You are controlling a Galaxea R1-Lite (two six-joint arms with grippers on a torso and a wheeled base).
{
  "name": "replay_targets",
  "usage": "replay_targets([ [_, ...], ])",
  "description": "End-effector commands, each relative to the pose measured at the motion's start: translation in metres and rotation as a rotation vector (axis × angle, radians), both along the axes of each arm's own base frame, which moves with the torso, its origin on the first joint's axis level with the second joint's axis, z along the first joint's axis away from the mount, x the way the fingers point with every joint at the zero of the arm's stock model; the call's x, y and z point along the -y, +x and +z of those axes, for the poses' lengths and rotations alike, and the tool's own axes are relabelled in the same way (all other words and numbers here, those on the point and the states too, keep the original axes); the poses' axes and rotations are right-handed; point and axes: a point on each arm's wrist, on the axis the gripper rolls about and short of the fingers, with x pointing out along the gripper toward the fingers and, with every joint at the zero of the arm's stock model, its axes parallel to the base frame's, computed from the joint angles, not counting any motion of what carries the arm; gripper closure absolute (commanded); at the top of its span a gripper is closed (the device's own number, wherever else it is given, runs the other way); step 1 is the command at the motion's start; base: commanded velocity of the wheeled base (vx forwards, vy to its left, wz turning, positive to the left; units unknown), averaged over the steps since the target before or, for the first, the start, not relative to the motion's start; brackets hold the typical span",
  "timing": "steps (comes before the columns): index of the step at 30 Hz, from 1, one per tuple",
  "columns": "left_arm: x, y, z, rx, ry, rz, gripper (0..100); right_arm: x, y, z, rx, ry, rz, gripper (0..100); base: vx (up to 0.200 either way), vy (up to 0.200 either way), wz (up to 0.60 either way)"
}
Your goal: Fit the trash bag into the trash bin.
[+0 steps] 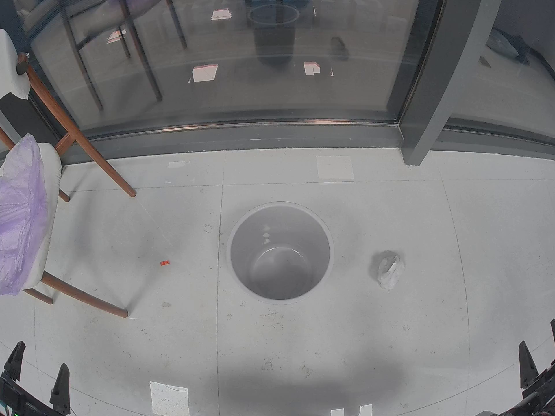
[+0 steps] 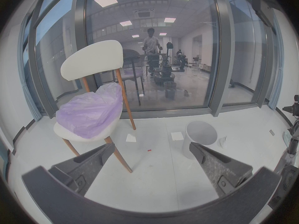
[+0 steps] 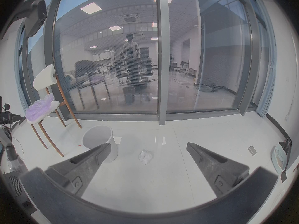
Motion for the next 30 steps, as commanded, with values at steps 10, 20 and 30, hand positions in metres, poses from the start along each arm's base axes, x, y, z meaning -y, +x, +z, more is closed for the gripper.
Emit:
replay_targets([
  [10,0.006,0.103,0.123,-0.108,-0.073,0.055,0,0.000,0.002,-0.004,-0.024,0.000,0.004,0,0.000,0.000,0.00],
  [20,-0.022,0.194,0.186,-0.123,-0.004,0.076,0,0.000,0.002,-0.004,-0.024,0.003,0.004,0,0.000,0.000,0.00],
  [30,-0.073,0.216,0.154,-0.273,0.079,0.162,0,0.000,0.002,-0.004,-0.026,0.003,0.006,0,0.000,0.000,0.00],
])
